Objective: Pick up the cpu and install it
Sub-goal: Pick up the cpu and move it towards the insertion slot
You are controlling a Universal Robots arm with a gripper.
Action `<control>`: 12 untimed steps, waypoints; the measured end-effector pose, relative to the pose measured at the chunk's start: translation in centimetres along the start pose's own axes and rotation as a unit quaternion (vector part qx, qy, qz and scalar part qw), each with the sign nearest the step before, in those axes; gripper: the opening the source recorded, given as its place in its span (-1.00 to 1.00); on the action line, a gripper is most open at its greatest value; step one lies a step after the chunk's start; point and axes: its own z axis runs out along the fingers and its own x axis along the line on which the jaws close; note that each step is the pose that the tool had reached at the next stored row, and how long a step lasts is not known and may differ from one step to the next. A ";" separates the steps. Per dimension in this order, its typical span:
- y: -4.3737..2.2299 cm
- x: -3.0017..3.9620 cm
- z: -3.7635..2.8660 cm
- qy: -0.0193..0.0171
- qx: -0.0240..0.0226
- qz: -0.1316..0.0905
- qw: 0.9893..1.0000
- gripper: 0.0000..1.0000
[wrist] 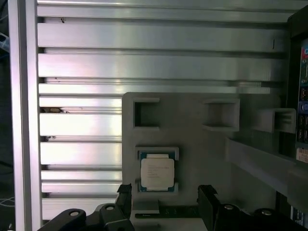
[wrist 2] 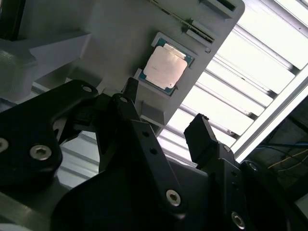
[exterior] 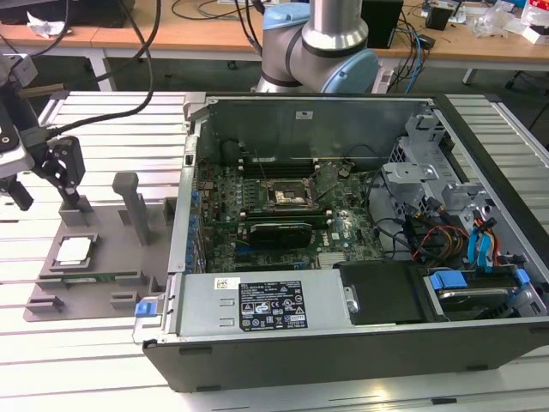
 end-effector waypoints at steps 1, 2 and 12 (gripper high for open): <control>0.01 0.01 0.25 0.000 0.000 0.000 1.000 0.33; 0.02 0.01 0.32 0.000 0.000 0.000 1.000 0.33; 0.10 0.05 1.66 0.000 0.000 0.000 1.000 0.33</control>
